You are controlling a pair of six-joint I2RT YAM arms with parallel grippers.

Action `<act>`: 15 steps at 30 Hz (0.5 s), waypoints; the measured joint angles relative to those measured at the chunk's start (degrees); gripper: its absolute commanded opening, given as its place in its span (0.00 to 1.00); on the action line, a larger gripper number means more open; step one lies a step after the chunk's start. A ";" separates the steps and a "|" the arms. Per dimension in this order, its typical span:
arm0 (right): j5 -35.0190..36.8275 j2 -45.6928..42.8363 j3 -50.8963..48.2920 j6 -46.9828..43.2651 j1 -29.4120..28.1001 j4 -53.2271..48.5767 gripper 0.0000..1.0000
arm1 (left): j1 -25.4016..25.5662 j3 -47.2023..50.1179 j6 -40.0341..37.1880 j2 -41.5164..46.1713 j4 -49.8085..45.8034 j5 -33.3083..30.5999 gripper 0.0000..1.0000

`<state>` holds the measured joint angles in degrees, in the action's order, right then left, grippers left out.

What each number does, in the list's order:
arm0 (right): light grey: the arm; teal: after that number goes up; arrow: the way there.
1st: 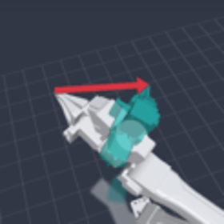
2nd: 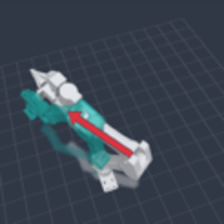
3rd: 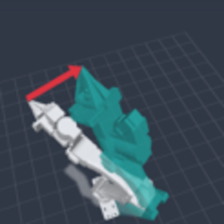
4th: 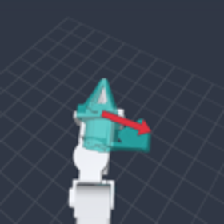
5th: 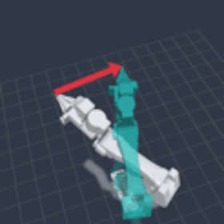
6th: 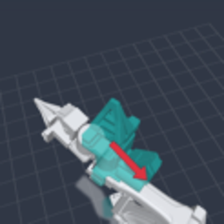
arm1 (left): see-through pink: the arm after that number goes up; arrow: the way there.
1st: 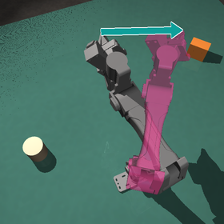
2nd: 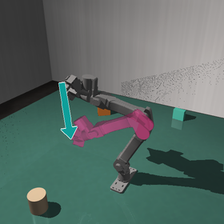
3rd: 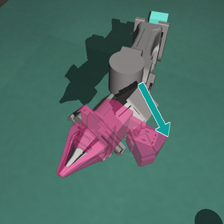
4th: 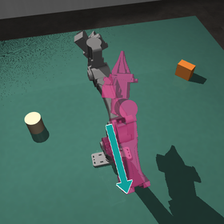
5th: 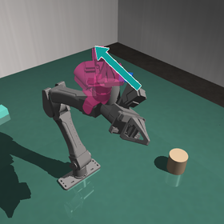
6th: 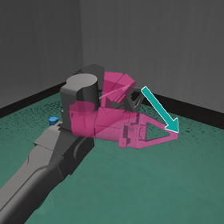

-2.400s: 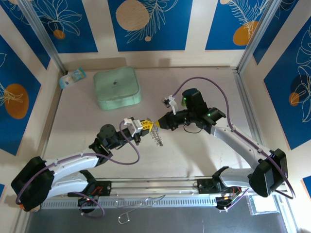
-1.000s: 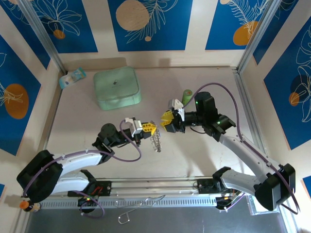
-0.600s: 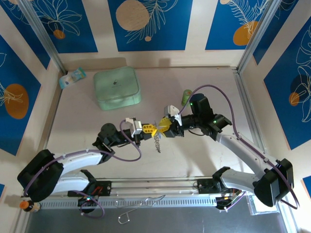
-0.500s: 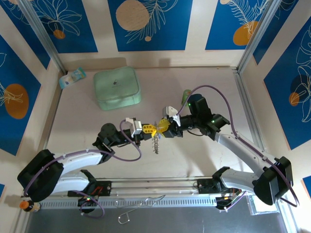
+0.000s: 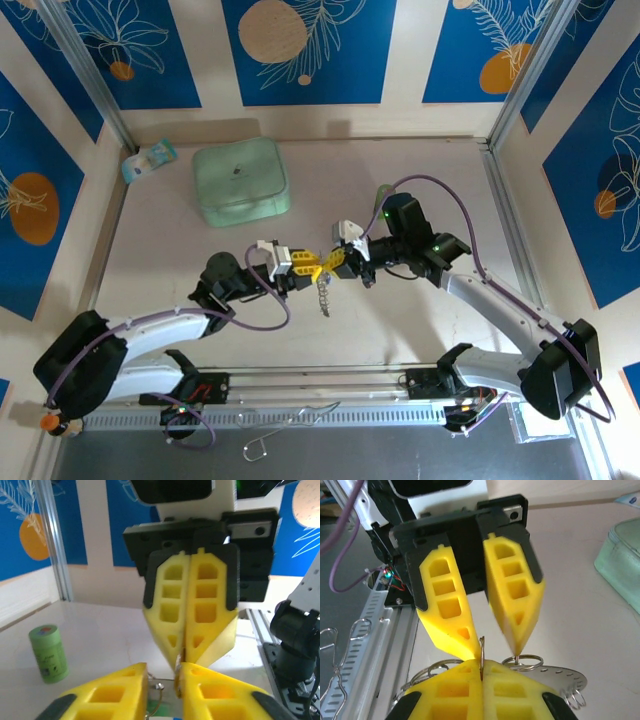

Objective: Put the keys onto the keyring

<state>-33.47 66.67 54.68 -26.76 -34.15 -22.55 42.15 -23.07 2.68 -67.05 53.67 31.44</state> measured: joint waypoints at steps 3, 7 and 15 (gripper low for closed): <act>2.73 0.33 2.49 -2.12 -0.74 -3.76 0.00 | 0.00 -3.02 -4.15 4.09 -10.93 -0.96 0.27; 7.65 1.31 6.71 -5.46 -2.60 -9.05 0.00 | 0.00 -8.46 -10.73 7.48 -25.20 -1.92 0.25; 15.19 4.50 13.14 -9.62 -6.78 -16.44 0.00 | 0.00 -13.44 -18.43 7.80 -42.62 -0.96 0.21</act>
<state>-18.28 71.18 67.81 -36.38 -40.93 -38.98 42.15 -36.51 -15.75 -59.24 11.05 30.48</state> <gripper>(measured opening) 0.063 0.234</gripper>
